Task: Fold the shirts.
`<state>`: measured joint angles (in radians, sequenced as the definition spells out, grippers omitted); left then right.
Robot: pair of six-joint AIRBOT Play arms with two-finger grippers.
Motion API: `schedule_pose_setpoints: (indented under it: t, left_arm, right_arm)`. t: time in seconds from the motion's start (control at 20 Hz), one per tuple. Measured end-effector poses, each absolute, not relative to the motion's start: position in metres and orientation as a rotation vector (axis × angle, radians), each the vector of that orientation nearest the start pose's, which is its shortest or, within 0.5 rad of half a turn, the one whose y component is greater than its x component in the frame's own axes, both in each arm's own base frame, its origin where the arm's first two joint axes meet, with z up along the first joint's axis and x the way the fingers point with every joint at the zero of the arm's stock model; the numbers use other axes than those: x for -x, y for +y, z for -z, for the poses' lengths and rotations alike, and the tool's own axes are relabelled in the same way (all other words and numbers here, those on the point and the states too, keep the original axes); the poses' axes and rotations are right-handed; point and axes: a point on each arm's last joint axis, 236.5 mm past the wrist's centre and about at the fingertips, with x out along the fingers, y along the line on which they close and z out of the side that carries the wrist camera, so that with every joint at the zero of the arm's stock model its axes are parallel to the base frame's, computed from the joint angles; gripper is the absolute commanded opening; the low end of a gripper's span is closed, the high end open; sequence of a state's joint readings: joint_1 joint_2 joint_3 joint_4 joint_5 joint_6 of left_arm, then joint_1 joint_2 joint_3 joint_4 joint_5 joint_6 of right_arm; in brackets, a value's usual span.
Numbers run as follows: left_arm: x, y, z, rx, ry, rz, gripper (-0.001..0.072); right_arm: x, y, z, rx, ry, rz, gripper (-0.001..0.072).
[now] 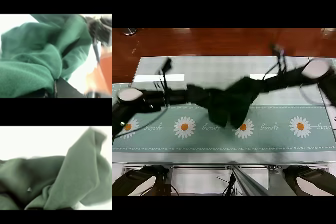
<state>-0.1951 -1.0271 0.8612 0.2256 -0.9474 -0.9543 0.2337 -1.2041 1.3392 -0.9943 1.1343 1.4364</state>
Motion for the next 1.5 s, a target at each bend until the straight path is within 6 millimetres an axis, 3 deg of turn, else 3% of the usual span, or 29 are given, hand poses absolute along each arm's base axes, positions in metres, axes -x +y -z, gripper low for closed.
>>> schedule_pose_setpoints:
  t: [0.05,0.15,0.2,0.3,0.45,0.6,0.75,0.85,0.95,1.05,1.2,1.3,1.5]
  left_arm:
    - [-0.342,-0.253,-0.192,0.656,0.685,0.923,0.0032]
    - [-0.355,-0.243,-0.268,0.570,0.540,0.894,0.0033]
    - [-0.355,-0.236,-0.303,0.516,0.480,0.870,0.0033]
    - [-0.342,-0.222,-0.361,0.414,0.400,0.833,0.0033]
    - [-0.300,-0.206,-0.416,0.288,0.346,0.811,0.0033]
    - [-0.253,-0.196,-0.426,0.201,0.381,0.813,0.0034]
    - [-0.211,-0.194,-0.411,0.152,0.473,0.842,0.0034]
    - [-0.192,-0.200,-0.388,0.137,0.558,0.875,0.0034]
    - [-0.178,-0.211,-0.350,0.126,0.687,0.923,0.0034]
    - [-0.170,-0.225,-0.296,0.120,0.849,0.957,0.0034]
    - [-0.179,-0.243,-0.205,0.151,1.041,0.919,0.0034]
    - [-0.202,-0.249,-0.151,0.206,1.099,0.830,0.0034]
    - [-0.255,-0.257,-0.076,0.290,1.127,0.677,0.0035]
  right_arm:
    - [-0.387,0.206,-0.199,-0.207,0.873,-0.635,0.0031]
    - [-0.383,0.193,-0.297,-0.125,0.678,-0.629,0.0031]
    - [-0.372,0.186,-0.335,-0.093,0.603,-0.623,0.0031]
    - [-0.337,0.170,-0.391,-0.038,0.487,-0.604,0.0031]
    - [-0.280,0.152,-0.423,0.008,0.420,-0.597,0.0031]
    - [-0.231,0.140,-0.422,0.034,0.419,-0.595,0.0031]
    - [-0.196,0.135,-0.405,0.029,0.456,-0.608,0.0031]
    - [-0.183,0.137,-0.387,0.013,0.504,-0.628,0.0031]
    - [-0.177,0.142,-0.362,-0.005,0.573,-0.653,0.0031]
    - [-0.181,0.146,-0.333,-0.021,0.654,-0.662,0.0032]
    - [-0.203,0.144,-0.279,-0.044,0.778,-0.620,0.0031]
    - [-0.231,0.136,-0.240,-0.051,0.847,-0.543,0.0031]
    - [-0.304,0.125,-0.175,-0.075,0.946,-0.397,0.0032]
